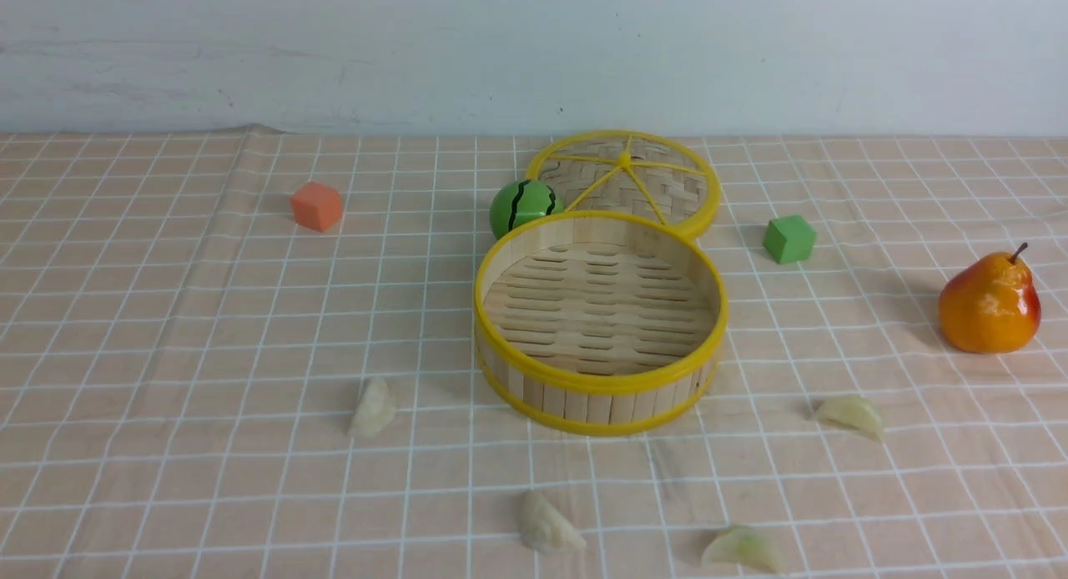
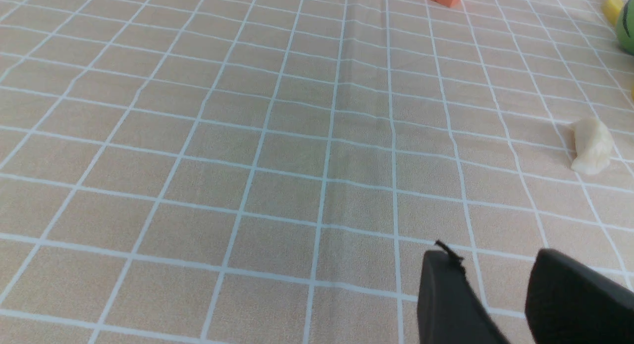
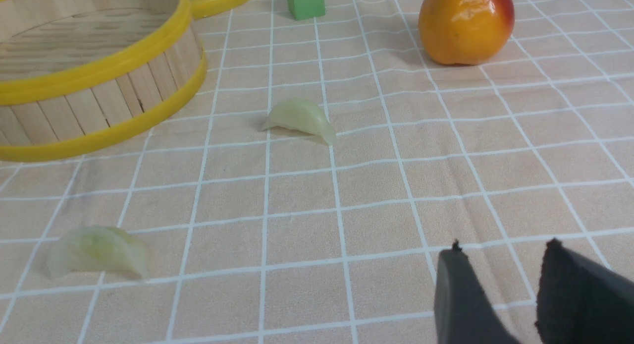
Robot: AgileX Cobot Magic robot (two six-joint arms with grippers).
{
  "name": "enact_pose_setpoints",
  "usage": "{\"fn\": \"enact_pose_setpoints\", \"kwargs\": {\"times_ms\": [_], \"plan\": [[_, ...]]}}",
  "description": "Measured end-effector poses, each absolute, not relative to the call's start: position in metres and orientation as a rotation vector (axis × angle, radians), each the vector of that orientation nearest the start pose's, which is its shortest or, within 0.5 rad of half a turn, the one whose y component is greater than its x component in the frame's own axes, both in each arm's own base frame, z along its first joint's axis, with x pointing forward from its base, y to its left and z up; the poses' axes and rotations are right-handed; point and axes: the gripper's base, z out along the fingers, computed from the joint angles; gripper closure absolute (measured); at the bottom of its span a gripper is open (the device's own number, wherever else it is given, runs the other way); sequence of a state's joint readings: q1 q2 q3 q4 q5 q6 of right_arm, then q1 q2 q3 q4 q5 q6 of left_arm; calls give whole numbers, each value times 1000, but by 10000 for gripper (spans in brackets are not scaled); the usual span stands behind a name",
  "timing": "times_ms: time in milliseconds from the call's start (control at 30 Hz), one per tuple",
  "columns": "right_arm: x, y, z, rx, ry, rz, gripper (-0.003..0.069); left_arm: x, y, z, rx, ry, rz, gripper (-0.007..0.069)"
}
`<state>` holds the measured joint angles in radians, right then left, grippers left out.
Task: Put the dumplings into the steamer on the table with the brown tablecloth.
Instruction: 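Reach for and grasp a dumpling on the table with the left gripper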
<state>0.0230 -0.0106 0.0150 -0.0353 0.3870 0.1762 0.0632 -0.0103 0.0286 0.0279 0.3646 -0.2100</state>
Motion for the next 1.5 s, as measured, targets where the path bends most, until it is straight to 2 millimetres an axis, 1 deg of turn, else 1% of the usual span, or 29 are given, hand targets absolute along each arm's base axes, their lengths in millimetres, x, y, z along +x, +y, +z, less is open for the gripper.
{"fn": "enact_pose_setpoints", "kwargs": {"times_ms": [733, 933, 1500], "plan": [[52, 0, 174, 122, 1872, 102, 418, 53, 4, 171, -241, 1852, -80, 386], [52, 0, 174, 122, 1872, 102, 418, 53, 2, 171, -205, 1857, -108, 386], [52, 0, 174, 125, 1872, 105, 418, 53, 2, 171, -202, 1857, -110, 386]]}}
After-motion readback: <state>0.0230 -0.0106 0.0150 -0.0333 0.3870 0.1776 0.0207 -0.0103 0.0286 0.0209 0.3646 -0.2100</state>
